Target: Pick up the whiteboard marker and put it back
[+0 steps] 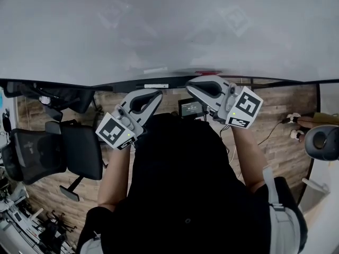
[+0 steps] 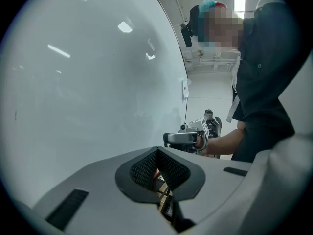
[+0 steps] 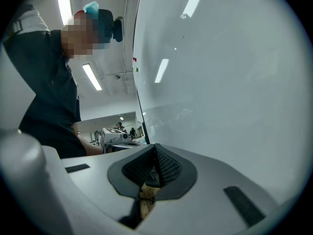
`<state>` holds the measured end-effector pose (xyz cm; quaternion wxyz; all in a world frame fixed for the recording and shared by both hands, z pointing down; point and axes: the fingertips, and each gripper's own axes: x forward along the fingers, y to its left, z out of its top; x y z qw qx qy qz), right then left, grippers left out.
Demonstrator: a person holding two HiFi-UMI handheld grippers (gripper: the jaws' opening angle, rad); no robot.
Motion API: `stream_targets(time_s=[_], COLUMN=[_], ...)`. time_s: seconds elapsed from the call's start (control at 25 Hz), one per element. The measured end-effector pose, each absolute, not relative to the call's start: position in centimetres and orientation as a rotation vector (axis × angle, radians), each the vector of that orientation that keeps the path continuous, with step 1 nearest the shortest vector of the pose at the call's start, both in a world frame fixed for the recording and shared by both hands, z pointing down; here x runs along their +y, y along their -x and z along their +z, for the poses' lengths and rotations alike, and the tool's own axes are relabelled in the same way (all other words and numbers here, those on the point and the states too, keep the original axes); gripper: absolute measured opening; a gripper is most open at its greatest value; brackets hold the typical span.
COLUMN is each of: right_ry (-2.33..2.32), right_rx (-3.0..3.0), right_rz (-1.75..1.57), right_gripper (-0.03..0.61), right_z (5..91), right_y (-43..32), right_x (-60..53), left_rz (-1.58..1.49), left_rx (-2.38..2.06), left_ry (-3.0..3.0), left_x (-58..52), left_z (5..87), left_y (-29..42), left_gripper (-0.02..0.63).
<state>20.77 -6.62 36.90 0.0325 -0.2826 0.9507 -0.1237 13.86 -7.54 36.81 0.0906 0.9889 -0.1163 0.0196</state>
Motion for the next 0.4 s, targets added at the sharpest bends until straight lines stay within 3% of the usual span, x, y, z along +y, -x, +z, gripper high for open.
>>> stream_targets(time_s=[0.4], right_ry=[0.834], right_rx=[2.907], right_rz=[-0.444], right_gripper=[0.020], right_z=[37.9], right_y=[-20.0], right_x=[-6.9], left_rz=[0.128], left_rx=[-0.392], left_ry=[-2.906], left_x=[-7.3], left_z=[38.1], left_y=[-12.5], left_gripper=[0.012])
